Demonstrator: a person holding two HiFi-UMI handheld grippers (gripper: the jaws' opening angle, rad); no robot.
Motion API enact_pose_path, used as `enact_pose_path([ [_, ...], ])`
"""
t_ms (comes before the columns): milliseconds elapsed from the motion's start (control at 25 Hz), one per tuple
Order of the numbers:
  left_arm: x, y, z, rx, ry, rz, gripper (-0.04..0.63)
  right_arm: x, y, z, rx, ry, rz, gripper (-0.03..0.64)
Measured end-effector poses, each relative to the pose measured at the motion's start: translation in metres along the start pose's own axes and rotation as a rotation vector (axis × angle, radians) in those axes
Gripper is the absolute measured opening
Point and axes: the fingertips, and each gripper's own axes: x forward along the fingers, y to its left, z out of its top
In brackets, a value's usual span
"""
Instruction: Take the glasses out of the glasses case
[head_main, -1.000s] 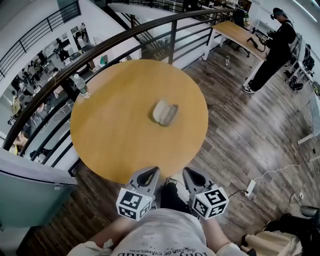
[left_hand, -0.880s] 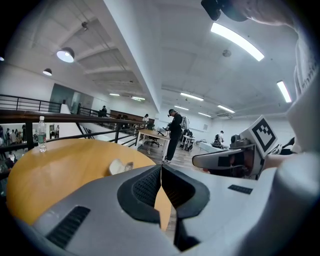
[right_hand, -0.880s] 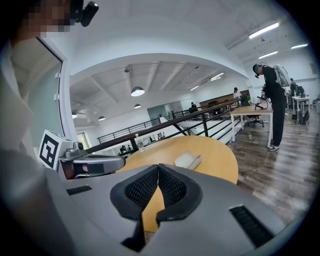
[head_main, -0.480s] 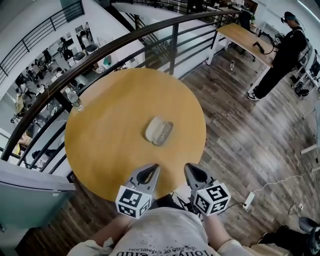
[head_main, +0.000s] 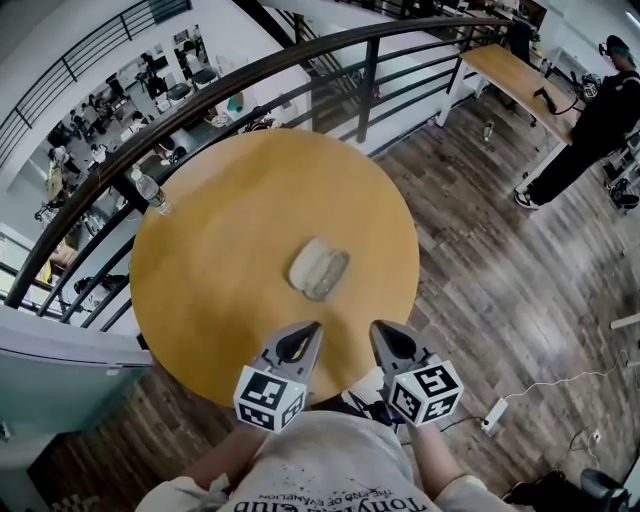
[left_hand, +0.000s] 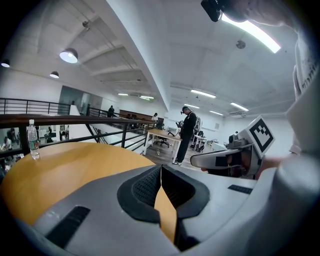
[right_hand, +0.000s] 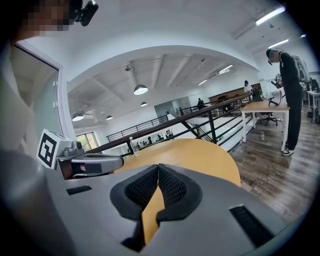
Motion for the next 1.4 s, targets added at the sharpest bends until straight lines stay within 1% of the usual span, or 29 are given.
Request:
enact_pose_path([
  [160,0.002,0.005,0.005,-0.014,0.011,0.028,0.026,0.006,-0.008,0.005,0.019,0.004,0.006,0.025],
  [360,0.004,0.017,0.010,-0.012,0.024,0.036,0.026,0.018,-0.008,0.013,0.020,-0.006,0.006,0.025],
  [600,0.008,0.024,0.012,-0.005,0.040,-0.007,0.026,0.020,-0.001,0.017,0.012,-0.014,-0.025,0.025],
  [760,0.015,0.028,0.009,0.000,0.057,-0.029,0.026,0.023,-0.006,0.017,0.021,-0.016,-0.049,0.025],
  [1000,0.024,0.034,0.005,0.010,0.079,-0.039,0.026,0.030,-0.014,0.018,0.029,-0.008,-0.060,0.025],
  [1400,0.055,0.057,-0.006,0.018,0.115,-0.034,0.026,0.052,-0.036,0.008,0.040,0.037,-0.075,0.025],
])
